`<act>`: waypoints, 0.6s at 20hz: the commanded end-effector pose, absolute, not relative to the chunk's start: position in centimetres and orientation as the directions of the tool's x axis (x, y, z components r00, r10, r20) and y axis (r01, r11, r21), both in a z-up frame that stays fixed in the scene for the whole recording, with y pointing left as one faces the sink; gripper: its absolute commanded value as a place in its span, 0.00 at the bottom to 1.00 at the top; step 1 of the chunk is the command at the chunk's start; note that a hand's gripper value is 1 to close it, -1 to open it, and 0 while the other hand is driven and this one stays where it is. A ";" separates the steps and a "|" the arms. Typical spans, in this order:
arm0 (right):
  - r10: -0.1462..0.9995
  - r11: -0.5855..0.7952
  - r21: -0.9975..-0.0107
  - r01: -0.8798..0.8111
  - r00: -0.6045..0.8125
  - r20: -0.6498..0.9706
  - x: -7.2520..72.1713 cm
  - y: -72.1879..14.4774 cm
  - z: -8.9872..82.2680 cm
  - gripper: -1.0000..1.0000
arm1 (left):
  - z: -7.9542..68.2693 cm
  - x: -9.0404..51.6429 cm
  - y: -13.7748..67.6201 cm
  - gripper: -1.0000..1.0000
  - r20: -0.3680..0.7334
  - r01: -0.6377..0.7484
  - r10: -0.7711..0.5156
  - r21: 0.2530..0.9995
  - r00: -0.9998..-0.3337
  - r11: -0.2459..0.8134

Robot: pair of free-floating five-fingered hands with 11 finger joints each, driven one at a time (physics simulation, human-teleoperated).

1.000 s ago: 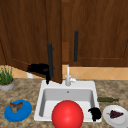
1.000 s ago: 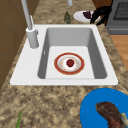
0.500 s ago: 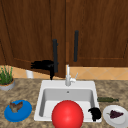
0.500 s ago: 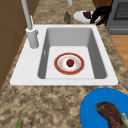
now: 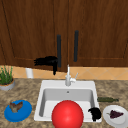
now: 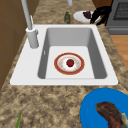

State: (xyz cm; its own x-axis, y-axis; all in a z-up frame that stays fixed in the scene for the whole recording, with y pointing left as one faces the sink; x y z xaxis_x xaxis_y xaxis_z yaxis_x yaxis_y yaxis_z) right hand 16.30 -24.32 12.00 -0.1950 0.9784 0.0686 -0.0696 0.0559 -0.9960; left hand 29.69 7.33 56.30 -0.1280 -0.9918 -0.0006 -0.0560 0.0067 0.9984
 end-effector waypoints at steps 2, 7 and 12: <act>0.978 0.056 -0.996 -0.070 -0.195 0.069 16.3 -24.3 12.0 0.50 | 54.9 33.4 6.2 0.00 0.000 -0.030 -0.993 1.000 -0.114 0.004; 0.978 0.056 -0.996 -0.070 -0.195 0.069 16.3 -24.3 12.0 0.50 | 54.3 35.9 7.5 0.00 0.001 -0.058 -0.998 0.998 -0.068 0.005; 0.978 0.056 -0.996 -0.070 -0.195 0.069 16.3 -24.3 12.0 0.50 | 51.5 30.6 11.1 0.00 -0.031 -0.078 -0.992 0.997 -0.120 -0.021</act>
State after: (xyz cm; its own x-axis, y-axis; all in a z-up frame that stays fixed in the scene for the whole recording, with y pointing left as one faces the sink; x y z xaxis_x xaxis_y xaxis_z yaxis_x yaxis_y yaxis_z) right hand 16.30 -24.32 12.00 -0.1950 0.9784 0.0686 -0.0696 0.0559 -0.9960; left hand 32.84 9.31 53.34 -0.1058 -0.9940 -0.0293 -0.0582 -0.0232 0.9980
